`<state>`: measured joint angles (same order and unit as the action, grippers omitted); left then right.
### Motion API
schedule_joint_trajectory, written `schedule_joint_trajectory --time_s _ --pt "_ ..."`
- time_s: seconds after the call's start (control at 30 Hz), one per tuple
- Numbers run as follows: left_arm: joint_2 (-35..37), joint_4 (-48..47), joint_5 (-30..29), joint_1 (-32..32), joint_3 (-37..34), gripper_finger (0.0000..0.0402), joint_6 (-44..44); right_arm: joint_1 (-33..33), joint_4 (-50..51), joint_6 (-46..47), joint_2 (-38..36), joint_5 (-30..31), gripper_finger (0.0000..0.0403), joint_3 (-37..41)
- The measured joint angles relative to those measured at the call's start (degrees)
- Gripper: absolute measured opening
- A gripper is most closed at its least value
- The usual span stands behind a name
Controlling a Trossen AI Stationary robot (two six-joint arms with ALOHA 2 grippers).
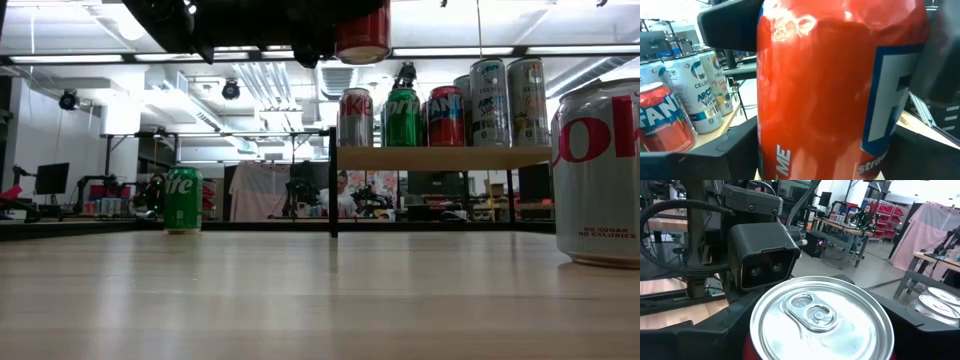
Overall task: Place canned beverage on shelf
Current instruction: Put the orange soda can on the shelf aligned in front of the other orange soda can
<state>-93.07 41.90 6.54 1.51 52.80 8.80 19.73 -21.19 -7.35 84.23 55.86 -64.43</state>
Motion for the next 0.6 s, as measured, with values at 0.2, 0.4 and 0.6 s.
schedule_joint_trajectory --time_s 0.2,0.4,0.6 --pt "0.5 0.0 0.1 0.0 0.0 0.0306 -2.9 0.0 -0.2 3.0 -0.9 0.3 0.0279 0.2" --pt "1.5 -0.8 0.0 0.0 0.1 0.0308 -3.5 0.0 0.2 4.5 -1.9 0.6 0.0279 -0.3" --pt "1.6 -2.2 0.0 0.1 0.1 0.0325 -3.4 0.1 5.6 8.6 -2.7 0.9 0.0279 -0.9"
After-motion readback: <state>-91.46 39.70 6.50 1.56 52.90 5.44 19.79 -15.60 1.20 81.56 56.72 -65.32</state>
